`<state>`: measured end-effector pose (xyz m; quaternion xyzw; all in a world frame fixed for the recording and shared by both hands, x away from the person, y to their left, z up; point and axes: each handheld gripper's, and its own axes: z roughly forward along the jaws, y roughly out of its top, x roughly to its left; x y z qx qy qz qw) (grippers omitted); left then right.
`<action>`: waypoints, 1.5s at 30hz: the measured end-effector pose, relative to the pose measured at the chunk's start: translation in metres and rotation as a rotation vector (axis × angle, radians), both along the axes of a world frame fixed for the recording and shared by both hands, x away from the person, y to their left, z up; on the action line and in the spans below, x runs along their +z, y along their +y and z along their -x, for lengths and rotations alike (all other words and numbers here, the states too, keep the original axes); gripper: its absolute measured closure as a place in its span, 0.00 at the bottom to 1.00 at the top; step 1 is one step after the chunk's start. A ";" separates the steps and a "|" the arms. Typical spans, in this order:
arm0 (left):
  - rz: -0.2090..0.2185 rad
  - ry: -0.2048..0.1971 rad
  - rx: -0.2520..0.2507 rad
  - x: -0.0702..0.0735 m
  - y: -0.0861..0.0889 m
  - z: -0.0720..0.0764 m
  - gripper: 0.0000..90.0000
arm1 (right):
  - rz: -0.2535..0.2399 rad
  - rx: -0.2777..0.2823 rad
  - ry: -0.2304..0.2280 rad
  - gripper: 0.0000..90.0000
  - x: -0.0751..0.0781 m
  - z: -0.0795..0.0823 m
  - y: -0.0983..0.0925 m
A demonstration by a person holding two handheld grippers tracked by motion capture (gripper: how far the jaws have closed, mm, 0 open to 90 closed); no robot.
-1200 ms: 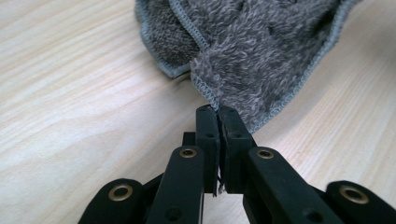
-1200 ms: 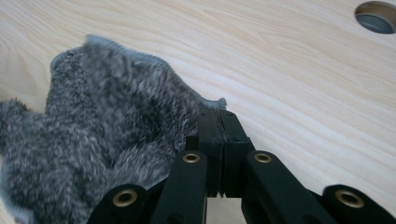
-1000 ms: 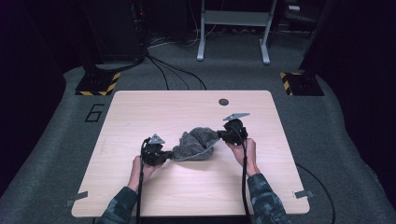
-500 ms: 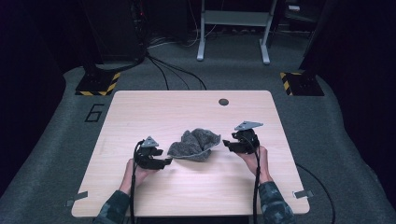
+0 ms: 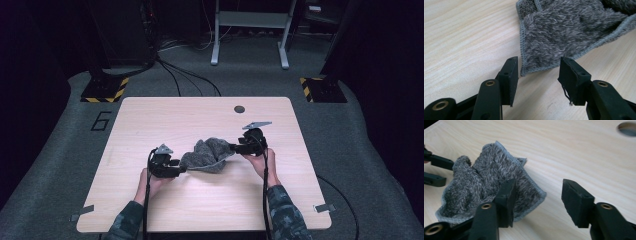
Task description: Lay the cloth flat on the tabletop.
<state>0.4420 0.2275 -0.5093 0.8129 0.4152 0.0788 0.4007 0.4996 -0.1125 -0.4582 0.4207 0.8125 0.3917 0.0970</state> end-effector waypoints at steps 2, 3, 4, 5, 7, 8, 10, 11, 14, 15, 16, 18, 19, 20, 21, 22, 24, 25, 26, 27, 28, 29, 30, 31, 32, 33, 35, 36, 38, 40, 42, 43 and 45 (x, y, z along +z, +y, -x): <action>0.008 0.020 0.001 -0.001 0.000 -0.003 0.60 | 0.006 -0.001 0.014 0.58 -0.003 -0.001 0.001; 0.004 0.022 -0.001 -0.001 0.000 -0.004 0.61 | 0.000 0.007 0.017 0.60 -0.004 -0.001 0.000; 0.009 0.024 0.010 -0.001 -0.002 -0.004 0.62 | -0.005 -0.016 0.040 0.60 -0.005 0.000 -0.001; 0.007 0.028 0.010 -0.001 -0.002 -0.005 0.64 | -0.008 -0.018 0.049 0.59 -0.007 0.000 -0.002; 0.016 0.029 0.003 -0.001 -0.001 -0.006 0.64 | -0.004 -0.040 0.066 0.52 -0.012 -0.003 -0.005; 0.033 0.033 0.011 -0.001 -0.001 -0.006 0.64 | -0.011 -0.046 0.073 0.51 -0.013 -0.004 -0.007; 0.032 0.041 0.012 0.000 0.000 -0.007 0.62 | -0.049 -0.055 0.085 0.45 -0.018 -0.009 -0.012; 0.035 0.040 0.013 0.000 0.001 -0.008 0.61 | -0.063 -0.049 0.087 0.43 -0.019 -0.011 -0.013; 0.038 0.047 0.024 -0.001 0.001 -0.009 0.60 | -0.077 -0.054 0.121 0.43 -0.020 -0.011 -0.013; 0.036 0.054 0.020 -0.003 0.001 -0.010 0.61 | -0.087 -0.037 0.118 0.50 -0.021 -0.010 -0.013; 0.034 0.065 0.011 -0.003 0.001 -0.010 0.62 | -0.088 -0.025 0.116 0.54 -0.021 -0.009 -0.012; 0.022 0.056 0.010 -0.004 -0.001 -0.010 0.70 | -0.070 0.001 0.117 0.67 -0.021 -0.007 -0.008; 0.012 0.052 0.000 -0.003 -0.002 -0.010 0.75 | -0.068 0.001 0.132 0.73 -0.021 -0.006 -0.007; 0.007 0.054 0.000 -0.003 -0.002 -0.009 0.79 | -0.067 0.012 0.127 0.76 -0.022 -0.005 -0.005; -0.001 0.056 -0.003 -0.003 -0.003 -0.009 0.82 | -0.064 0.012 0.130 0.83 -0.022 -0.004 -0.004; -0.001 0.056 -0.003 -0.003 -0.003 -0.009 0.86 | -0.059 0.018 0.121 0.86 -0.023 -0.004 -0.003; -0.017 0.058 0.004 -0.004 -0.003 -0.009 0.92 | -0.063 0.018 0.132 0.94 -0.025 -0.002 -0.001; -0.016 0.059 0.006 -0.004 -0.003 -0.009 0.95 | -0.055 0.024 0.115 0.98 -0.025 -0.002 0.000; -0.014 0.056 0.013 -0.004 -0.003 -0.008 0.96 | -0.053 0.019 0.111 1.00 -0.025 0.000 0.001; -0.016 0.049 0.015 -0.004 -0.003 -0.008 0.97 | -0.046 0.016 0.105 1.00 -0.024 0.001 0.001; -0.008 0.051 0.014 -0.003 -0.002 -0.008 0.97 | -0.043 0.020 0.091 1.00 -0.024 0.002 0.002; -0.010 0.046 0.018 -0.003 -0.002 -0.007 0.98 | -0.035 0.017 0.083 1.00 -0.022 0.004 0.002; -0.010 0.041 0.020 -0.002 -0.001 -0.007 0.98 | -0.032 0.006 0.077 1.00 -0.021 0.006 0.002; -0.014 0.034 0.019 -0.001 0.000 -0.006 0.98 | -0.037 0.005 0.075 1.00 -0.019 0.007 0.001; -0.017 0.031 0.016 0.000 0.001 -0.006 0.98 | -0.035 0.001 0.053 1.00 -0.017 0.008 -0.001; -0.015 0.025 0.018 0.001 0.003 -0.005 0.98 | -0.029 -0.007 0.048 1.00 -0.015 0.010 -0.003; -0.010 0.017 0.023 0.003 0.004 -0.004 0.98 | -0.031 -0.016 0.030 1.00 -0.011 0.013 -0.007; -0.007 0.011 0.024 0.004 0.004 -0.003 0.98 | -0.024 -0.021 0.017 1.00 -0.009 0.015 -0.009; -0.002 0.011 0.023 0.005 0.005 -0.003 0.98 | -0.028 -0.016 0.004 1.00 -0.006 0.019 -0.013; -0.007 0.003 0.024 0.006 0.005 -0.002 0.98 | -0.014 -0.019 -0.001 0.99 -0.006 0.022 -0.015; -0.005 0.007 0.029 0.006 0.005 -0.002 0.98 | -0.033 -0.034 0.008 0.81 -0.008 0.023 -0.019; -0.004 0.008 0.031 0.006 0.005 -0.002 0.98 | -0.040 -0.047 0.008 0.76 -0.009 0.023 -0.023; -0.006 0.004 0.026 0.006 0.005 -0.002 0.98 | -0.066 -0.067 0.012 0.69 -0.012 0.024 -0.028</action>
